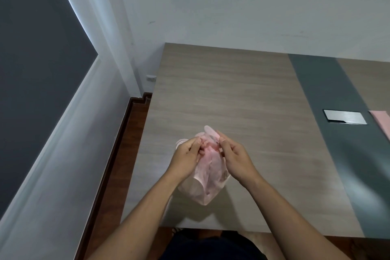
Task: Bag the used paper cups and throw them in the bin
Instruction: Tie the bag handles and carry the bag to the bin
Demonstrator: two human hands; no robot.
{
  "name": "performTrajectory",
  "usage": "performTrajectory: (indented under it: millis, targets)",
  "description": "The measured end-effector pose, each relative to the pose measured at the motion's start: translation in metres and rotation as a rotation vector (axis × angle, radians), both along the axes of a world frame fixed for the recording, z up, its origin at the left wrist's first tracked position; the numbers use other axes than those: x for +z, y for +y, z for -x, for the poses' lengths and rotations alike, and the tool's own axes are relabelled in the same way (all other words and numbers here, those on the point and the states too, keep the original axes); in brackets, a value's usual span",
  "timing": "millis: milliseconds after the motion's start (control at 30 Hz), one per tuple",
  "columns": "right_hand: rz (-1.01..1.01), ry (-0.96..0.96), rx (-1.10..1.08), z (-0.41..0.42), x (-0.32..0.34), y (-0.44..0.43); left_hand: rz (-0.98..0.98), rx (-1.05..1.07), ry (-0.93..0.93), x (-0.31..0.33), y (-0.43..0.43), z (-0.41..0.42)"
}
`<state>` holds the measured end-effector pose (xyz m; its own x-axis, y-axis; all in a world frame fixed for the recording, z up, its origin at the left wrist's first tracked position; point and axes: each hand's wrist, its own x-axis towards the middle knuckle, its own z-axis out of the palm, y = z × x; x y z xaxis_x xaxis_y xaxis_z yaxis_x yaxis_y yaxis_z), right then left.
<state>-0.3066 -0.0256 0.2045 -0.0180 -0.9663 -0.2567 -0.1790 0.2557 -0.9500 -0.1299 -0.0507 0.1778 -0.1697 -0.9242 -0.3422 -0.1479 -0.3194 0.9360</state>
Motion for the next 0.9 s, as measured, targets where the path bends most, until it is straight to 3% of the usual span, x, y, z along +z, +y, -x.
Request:
performTrajectory:
  millis: [133,233,367,500,767,900]
  targets:
    - [0.055,-0.046,-0.207,0.001,-0.005,-0.002,-0.066,0.095,0.263,0.002,0.001,0.0]
    - [0.041,-0.059,-0.226,0.004,-0.008,-0.004,-0.064,0.036,0.279,0.001,0.001,-0.001]
    - [0.079,0.091,0.029,0.01,-0.004,-0.002,-0.088,-0.047,0.307,-0.001,0.0,-0.005]
    - [0.086,0.139,0.203,0.014,0.001,0.001,-0.06,0.043,0.319,-0.003,0.0,-0.004]
    - [0.113,0.295,0.145,0.018,-0.006,0.001,-0.063,-0.069,0.141,0.003,0.007,-0.011]
    - [0.119,0.376,0.073,0.013,-0.008,0.001,0.079,-0.133,-0.06,0.007,0.01,-0.012]
